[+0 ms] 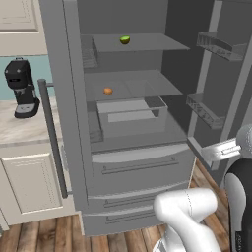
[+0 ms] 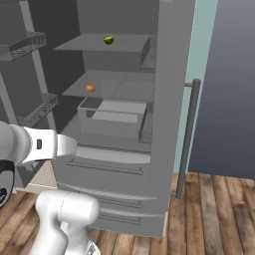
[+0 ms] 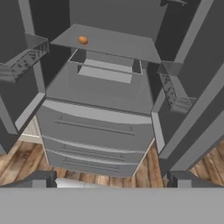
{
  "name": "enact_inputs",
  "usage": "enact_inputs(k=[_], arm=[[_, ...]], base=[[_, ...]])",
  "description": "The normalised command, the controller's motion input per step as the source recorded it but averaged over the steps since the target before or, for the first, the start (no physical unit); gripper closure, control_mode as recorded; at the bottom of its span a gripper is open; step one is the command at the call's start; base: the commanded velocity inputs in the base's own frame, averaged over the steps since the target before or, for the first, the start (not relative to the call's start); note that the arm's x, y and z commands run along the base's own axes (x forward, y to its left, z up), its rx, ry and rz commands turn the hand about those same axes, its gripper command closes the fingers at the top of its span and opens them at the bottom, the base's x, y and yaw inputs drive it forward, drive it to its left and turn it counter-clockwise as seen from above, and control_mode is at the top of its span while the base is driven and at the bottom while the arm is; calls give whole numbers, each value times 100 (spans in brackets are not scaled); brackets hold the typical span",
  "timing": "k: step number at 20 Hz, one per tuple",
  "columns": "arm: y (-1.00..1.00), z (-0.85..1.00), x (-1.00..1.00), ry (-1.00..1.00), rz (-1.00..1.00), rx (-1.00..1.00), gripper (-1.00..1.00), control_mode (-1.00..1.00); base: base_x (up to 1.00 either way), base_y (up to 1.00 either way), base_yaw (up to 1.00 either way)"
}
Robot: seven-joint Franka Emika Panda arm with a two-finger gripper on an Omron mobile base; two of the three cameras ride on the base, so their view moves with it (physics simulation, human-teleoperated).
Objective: Retrieve the kiwi and tangerine from the fridge and place them into the bowl on the dining table.
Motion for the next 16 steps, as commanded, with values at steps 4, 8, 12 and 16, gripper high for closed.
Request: enact_inputs(k=[4,8,12,16], arm=[[0,-9,5,-2,0,0,-100,-100],[3,-19,51,0,-1,0,-100,-100],[2,-16,74,0,-1,0,-100,-100],[0,-5,45,-1,0,0,-100,-100]], base=[[0,0,0],[0,0,0],[0,0,0],[0,0,0]])
